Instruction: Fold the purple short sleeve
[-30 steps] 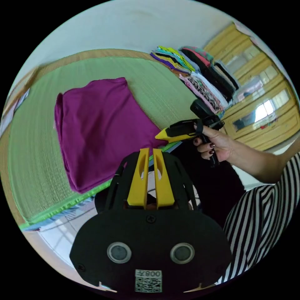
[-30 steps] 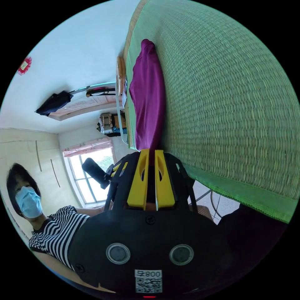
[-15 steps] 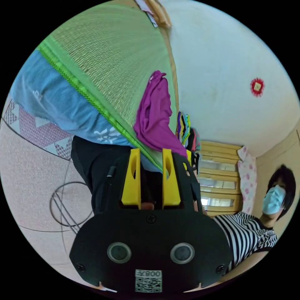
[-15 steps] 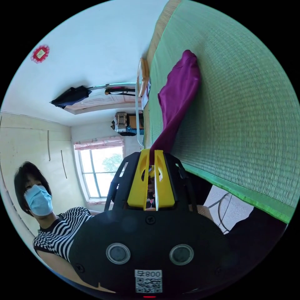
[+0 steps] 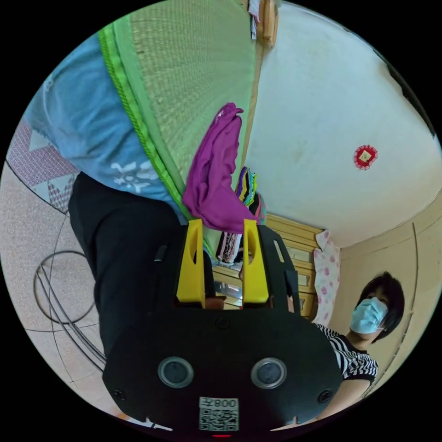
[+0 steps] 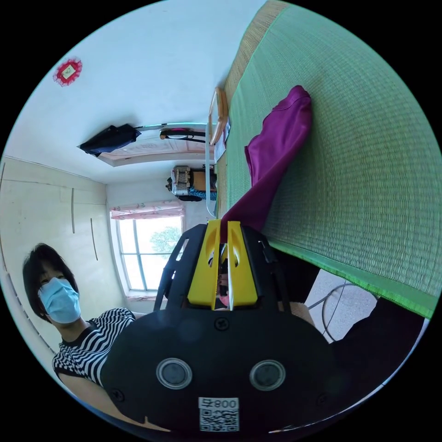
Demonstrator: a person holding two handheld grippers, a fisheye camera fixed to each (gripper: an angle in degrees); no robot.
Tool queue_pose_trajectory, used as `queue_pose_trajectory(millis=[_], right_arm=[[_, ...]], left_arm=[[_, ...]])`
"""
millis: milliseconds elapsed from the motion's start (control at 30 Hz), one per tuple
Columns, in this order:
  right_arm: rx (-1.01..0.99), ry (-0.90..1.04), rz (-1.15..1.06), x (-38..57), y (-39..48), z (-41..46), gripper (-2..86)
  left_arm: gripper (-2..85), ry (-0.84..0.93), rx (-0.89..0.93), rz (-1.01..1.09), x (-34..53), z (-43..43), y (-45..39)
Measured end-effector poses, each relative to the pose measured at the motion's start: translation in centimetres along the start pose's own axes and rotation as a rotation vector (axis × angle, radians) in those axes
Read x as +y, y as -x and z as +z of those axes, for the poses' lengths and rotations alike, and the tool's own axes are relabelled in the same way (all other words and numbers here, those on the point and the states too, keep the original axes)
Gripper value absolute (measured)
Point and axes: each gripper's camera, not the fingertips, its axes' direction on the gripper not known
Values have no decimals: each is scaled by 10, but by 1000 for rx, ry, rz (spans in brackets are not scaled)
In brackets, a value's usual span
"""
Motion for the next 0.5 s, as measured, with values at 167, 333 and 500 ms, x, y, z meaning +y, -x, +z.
queue_pose_trajectory(millis=[167, 333, 500], right_arm=[[10, 8, -26, -8, 13, -11, 19], [10, 9, -32, -14, 20, -26, 20], [3, 9, -38, -18, 24, -49, 21]], left_arm=[[127, 77, 12, -13, 4, 20, -4], [126, 64, 23, -36, 6, 31, -2], [107, -76, 72, -92, 15, 24, 8]])
